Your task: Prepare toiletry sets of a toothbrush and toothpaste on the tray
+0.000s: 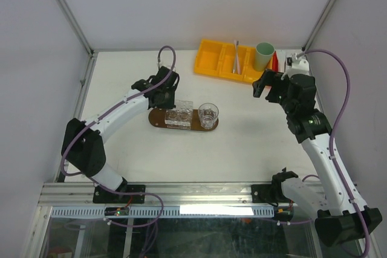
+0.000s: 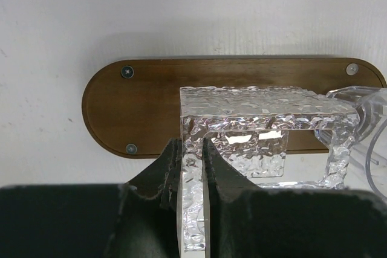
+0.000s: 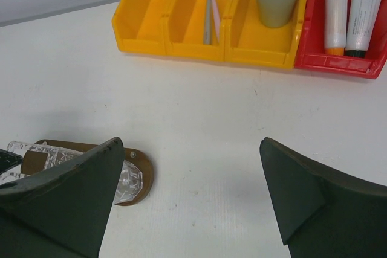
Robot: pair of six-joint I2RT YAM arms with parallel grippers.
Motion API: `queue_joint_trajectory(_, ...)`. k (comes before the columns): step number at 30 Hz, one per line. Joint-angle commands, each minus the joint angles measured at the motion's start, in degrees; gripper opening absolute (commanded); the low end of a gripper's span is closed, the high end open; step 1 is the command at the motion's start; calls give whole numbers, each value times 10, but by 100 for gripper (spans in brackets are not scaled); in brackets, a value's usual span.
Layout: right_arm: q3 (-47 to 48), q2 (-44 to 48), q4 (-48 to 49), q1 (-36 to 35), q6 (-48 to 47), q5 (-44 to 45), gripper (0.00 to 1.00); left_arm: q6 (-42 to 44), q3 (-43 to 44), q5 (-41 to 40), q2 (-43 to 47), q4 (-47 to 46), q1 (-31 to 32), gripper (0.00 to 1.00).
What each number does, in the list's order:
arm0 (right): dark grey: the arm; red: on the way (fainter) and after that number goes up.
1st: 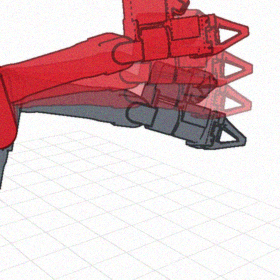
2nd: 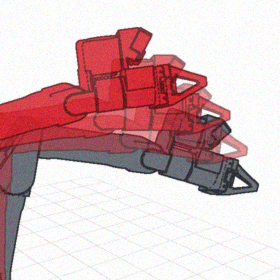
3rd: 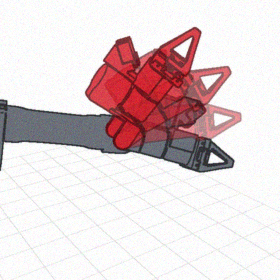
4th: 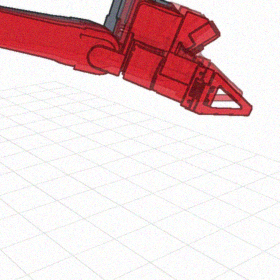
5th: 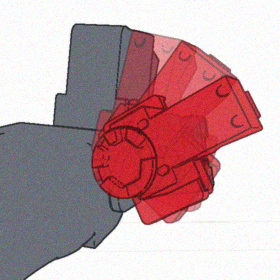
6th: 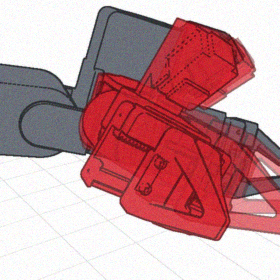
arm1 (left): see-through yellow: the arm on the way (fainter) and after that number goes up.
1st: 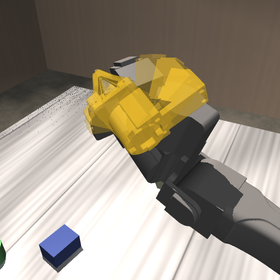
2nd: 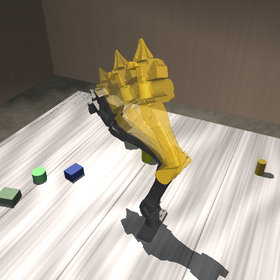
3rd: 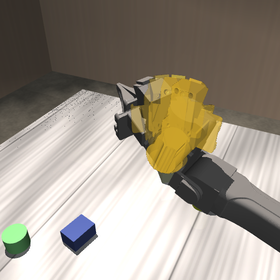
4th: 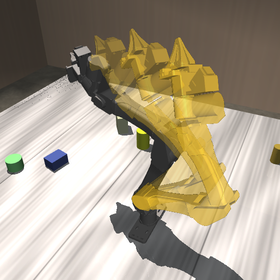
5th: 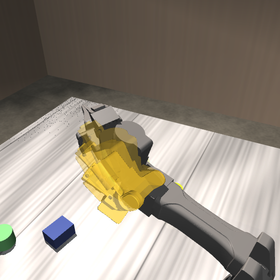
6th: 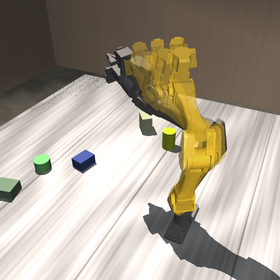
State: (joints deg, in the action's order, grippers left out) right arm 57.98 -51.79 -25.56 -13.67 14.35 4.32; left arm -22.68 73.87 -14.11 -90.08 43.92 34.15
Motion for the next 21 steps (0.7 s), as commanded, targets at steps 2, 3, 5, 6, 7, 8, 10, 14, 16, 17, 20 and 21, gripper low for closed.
queue_joint_trajectory(2, -12, 13, 22, 3, -13, 7, 99, -36, 16, -6, -4, -31, 12, 0)
queue_joint_trajectory(3, -13, 13, 23, 3, -13, 7, 98, -37, 17, -6, -6, -31, 13, 0)
queue_joint_trajectory(5, -15, 13, 25, 3, -13, 6, 98, -41, 21, -15, -12, -31, 14, 0)
queue_joint_trajectory(6, -16, 13, 25, 3, -13, 5, 98, -41, 22, -20, -15, -31, 14, 0)
queue_joint_trajectory(7, -17, 14, 25, 3, -13, 4, 98, -43, 23, -22, -18, -31, 14, 0)
queue_joint_trajectory(8, -18, 14, 25, 3, -13, 5, 98, -45, 24, -22, -20, -31, 13, 0)
queue_joint_trajectory(10, -18, 17, 26, 3, -12, 5, 98, -47, 25, -17, -22, -32, 14, 0)
queue_joint_trajectory(14, -23, 23, 32, 3, -13, 4, 98, -46, 28, -20, -28, -34, 15, 0)
queue_joint_trajectory(16, -24, 23, 33, 3, -13, 5, 98, -45, 29, -27, -31, -35, 15, 0)
queue_joint_trajectory(17, -24, 23, 33, 3, -13, 4, 98, -45, 30, -25, -32, -36, 15, 0)
queue_joint_trajectory(20, -26, 23, 33, 3, -11, 3, 98, -45, 27, -19, -33, -42, 15, 0)
queue_joint_trajectory(21, -26, 24, 34, 3, -12, 3, 98, -46, 25, -18, -33, -45, 15, 0)
